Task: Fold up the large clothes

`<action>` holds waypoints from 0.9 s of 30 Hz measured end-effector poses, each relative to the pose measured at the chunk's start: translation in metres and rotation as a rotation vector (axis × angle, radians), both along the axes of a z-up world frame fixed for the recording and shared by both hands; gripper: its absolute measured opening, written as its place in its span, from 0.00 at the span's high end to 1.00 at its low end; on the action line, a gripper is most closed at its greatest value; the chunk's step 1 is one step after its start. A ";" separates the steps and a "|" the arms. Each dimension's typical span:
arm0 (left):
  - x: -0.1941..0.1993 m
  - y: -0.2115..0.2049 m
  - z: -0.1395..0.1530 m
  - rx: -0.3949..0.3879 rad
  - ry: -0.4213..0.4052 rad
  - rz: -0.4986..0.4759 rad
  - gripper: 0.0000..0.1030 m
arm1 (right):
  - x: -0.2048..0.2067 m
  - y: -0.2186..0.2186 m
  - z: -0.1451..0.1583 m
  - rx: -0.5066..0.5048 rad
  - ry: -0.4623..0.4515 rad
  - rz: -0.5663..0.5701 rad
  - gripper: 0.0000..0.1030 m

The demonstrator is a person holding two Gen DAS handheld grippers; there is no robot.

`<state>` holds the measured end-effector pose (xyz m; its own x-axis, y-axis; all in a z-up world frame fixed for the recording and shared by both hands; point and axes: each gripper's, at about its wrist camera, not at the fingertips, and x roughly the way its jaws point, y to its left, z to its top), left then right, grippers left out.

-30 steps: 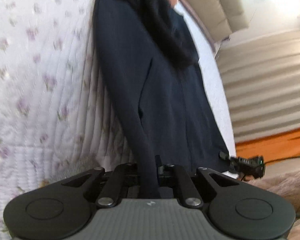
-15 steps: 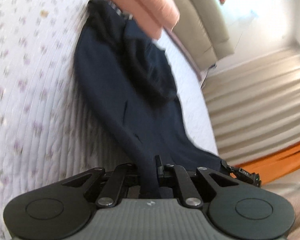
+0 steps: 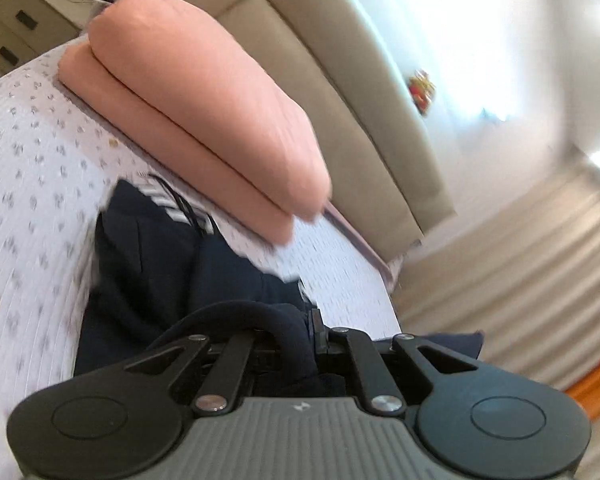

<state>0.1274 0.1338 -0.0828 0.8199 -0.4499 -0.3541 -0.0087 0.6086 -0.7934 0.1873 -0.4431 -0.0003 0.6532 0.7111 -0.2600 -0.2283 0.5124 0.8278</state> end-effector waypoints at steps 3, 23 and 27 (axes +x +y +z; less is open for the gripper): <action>0.037 0.011 -0.013 0.007 0.027 0.039 0.93 | 0.045 0.017 -0.011 -0.046 0.025 -0.014 0.90; 0.104 0.042 -0.089 0.120 -0.054 -0.116 0.55 | 0.114 0.083 -0.092 -0.375 -0.152 0.039 0.36; 0.094 -0.001 -0.083 0.433 -0.012 -0.398 0.56 | 0.072 0.127 -0.112 -0.725 -0.311 0.286 0.30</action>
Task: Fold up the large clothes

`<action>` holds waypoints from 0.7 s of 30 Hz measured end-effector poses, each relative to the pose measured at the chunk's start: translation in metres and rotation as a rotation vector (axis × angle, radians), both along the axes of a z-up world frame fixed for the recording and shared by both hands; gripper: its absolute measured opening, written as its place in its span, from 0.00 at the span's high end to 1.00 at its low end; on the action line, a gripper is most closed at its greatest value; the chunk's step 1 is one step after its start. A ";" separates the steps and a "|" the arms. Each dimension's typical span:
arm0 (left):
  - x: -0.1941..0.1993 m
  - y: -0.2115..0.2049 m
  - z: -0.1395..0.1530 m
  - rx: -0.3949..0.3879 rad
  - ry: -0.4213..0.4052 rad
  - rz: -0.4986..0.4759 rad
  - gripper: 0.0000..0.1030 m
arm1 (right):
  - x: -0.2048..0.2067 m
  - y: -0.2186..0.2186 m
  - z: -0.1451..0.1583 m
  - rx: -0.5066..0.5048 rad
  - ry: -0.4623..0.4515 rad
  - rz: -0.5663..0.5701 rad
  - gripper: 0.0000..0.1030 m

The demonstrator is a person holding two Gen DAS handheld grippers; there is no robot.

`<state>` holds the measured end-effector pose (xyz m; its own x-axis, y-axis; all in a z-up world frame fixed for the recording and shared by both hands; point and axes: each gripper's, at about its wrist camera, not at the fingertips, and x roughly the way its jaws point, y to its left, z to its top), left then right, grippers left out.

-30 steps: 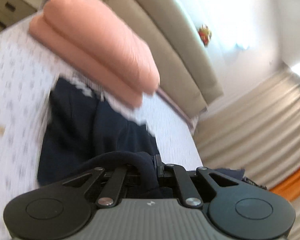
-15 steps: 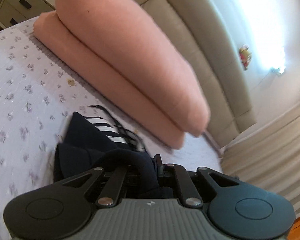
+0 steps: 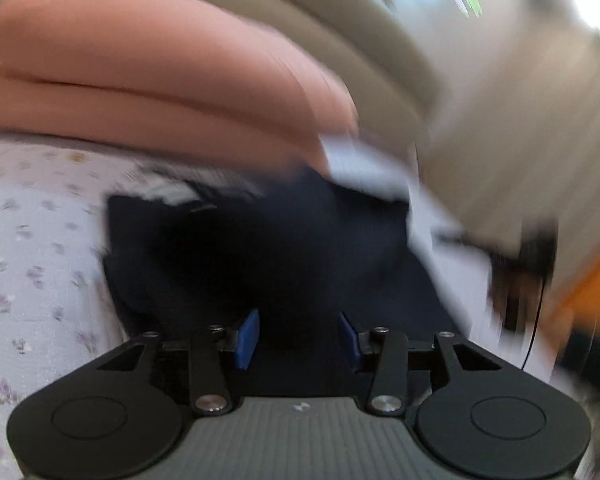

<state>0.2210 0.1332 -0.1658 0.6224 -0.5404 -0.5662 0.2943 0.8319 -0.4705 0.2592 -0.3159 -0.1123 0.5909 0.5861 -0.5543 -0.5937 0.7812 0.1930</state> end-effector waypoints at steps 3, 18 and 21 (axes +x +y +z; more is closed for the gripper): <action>0.015 -0.036 -0.018 0.171 0.045 -0.091 0.59 | -0.005 0.036 -0.031 -0.136 0.026 0.096 0.29; 0.122 -0.038 -0.030 0.300 -0.076 0.260 0.46 | 0.138 0.084 -0.060 -0.184 0.023 -0.304 0.16; 0.107 -0.014 -0.035 0.272 -0.058 0.417 0.49 | 0.142 0.047 -0.060 -0.008 0.099 -0.322 0.19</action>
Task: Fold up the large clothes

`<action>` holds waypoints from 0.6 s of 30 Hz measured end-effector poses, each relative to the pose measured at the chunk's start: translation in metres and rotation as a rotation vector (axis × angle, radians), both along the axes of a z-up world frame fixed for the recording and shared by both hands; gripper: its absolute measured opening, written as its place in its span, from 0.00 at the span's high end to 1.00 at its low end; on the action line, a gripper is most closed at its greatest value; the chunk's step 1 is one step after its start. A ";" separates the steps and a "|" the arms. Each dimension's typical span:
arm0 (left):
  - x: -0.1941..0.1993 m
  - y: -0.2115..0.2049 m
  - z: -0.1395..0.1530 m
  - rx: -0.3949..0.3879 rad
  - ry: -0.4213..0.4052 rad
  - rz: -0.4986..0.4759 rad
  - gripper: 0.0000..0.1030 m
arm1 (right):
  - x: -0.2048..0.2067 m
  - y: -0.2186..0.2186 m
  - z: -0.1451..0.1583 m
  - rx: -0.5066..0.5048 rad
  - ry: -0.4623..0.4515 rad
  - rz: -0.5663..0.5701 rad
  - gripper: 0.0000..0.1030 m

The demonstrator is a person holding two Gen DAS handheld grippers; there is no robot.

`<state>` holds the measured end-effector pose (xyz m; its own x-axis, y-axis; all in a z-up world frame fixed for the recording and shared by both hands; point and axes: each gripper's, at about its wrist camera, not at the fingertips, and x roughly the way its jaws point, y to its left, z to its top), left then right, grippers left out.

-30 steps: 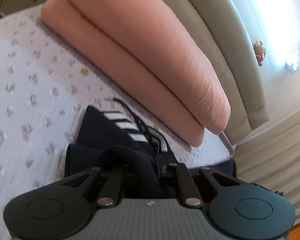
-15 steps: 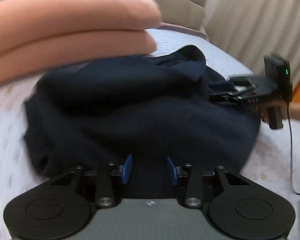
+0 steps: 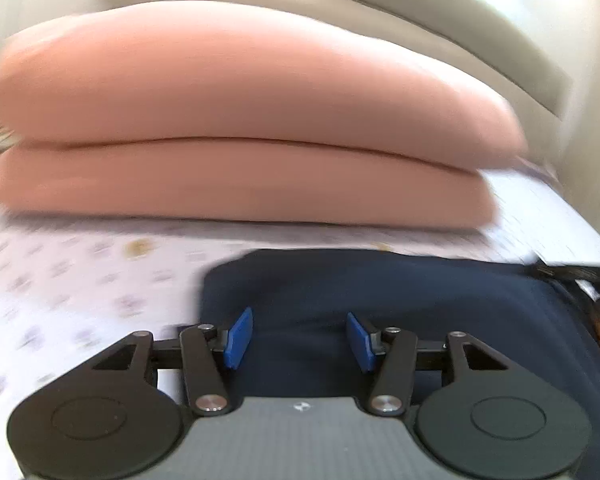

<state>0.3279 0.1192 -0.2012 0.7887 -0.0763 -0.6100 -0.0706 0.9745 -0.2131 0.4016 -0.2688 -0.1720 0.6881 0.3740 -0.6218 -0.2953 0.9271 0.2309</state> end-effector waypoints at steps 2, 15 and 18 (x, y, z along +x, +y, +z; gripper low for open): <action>-0.005 0.006 0.006 -0.028 0.015 -0.020 0.50 | -0.006 0.003 0.016 -0.070 -0.022 0.002 0.18; -0.018 -0.097 0.006 0.203 0.141 -0.655 0.00 | -0.075 0.049 0.007 -0.263 -0.045 0.757 0.00; -0.041 -0.051 0.002 0.049 0.085 -0.620 0.00 | -0.076 -0.004 -0.001 -0.212 -0.044 0.691 0.00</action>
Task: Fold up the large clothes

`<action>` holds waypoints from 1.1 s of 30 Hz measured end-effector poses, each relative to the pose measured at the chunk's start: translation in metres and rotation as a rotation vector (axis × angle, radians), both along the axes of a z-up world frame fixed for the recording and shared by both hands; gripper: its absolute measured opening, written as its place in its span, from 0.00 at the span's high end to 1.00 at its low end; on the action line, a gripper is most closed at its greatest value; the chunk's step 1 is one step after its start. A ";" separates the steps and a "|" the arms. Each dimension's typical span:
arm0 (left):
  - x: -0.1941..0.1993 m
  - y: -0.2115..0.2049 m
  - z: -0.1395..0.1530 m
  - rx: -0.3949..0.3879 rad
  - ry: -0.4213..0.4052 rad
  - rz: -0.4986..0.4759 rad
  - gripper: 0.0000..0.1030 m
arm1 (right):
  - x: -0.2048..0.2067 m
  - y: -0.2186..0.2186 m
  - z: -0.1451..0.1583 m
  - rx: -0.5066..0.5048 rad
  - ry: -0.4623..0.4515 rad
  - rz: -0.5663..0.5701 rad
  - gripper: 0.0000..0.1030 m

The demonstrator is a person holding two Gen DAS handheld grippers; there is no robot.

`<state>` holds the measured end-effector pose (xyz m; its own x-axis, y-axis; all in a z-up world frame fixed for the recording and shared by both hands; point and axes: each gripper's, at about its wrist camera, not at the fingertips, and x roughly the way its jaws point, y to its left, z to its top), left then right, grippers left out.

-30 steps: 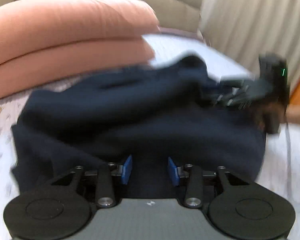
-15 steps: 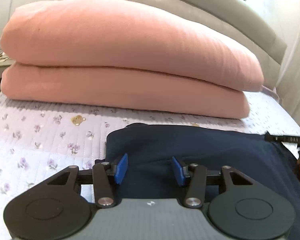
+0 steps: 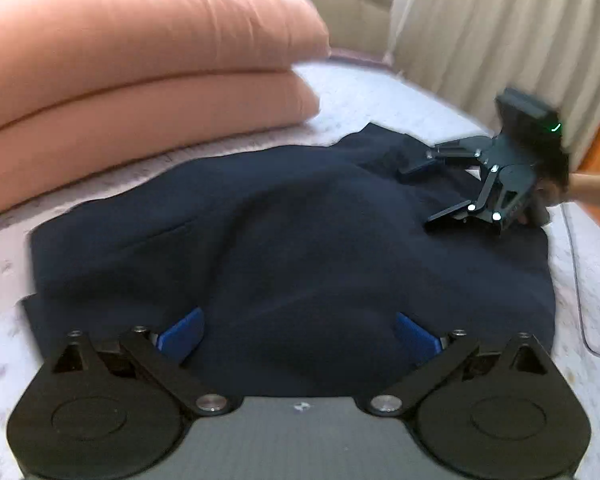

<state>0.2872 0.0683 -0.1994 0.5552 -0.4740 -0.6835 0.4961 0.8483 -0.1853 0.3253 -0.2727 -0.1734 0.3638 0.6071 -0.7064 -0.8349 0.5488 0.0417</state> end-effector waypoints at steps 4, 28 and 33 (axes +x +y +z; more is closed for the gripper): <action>-0.044 0.008 -0.004 0.268 -0.073 0.027 0.00 | -0.001 -0.039 0.002 -0.023 0.027 -0.117 0.00; -0.095 -0.079 -0.016 0.260 -0.011 -0.005 0.00 | -0.068 -0.047 -0.011 -0.067 0.011 0.044 0.00; -0.116 -0.079 -0.020 0.287 -0.014 0.007 0.00 | -0.072 -0.045 -0.008 -0.107 -0.006 -0.002 0.00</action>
